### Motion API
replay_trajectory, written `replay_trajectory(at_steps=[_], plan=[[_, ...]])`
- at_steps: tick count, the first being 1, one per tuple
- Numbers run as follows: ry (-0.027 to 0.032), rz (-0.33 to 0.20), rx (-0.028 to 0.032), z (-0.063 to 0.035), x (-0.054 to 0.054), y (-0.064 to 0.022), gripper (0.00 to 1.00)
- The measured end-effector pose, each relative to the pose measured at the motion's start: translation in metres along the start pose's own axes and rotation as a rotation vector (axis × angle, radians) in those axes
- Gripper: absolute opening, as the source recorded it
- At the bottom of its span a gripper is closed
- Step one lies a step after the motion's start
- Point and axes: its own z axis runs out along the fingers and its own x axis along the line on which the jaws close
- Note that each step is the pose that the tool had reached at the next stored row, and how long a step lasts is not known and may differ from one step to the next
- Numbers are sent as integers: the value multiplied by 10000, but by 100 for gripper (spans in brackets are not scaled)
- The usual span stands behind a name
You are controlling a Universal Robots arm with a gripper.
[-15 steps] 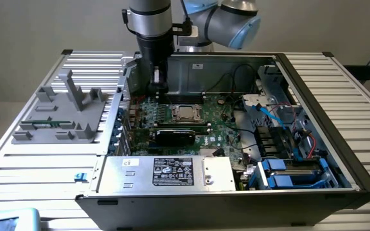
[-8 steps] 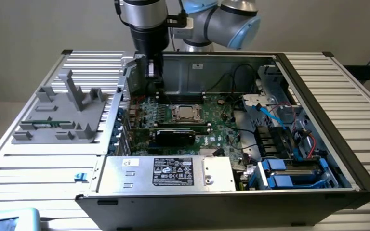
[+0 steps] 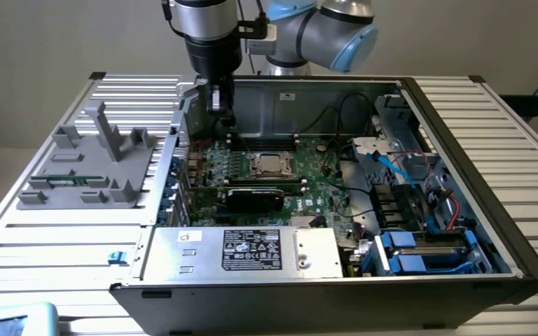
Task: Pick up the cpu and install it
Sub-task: 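Close the cpu cover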
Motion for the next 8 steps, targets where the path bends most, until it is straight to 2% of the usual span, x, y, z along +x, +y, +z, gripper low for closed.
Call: replay_trajectory(at_steps=[2, 3, 8], plan=[[69, 6, 4, 0, 1, 0, 12], [82, 8, 6, 0, 0, 0, 12], [85, 8, 6, 0, 0, 0, 12]])
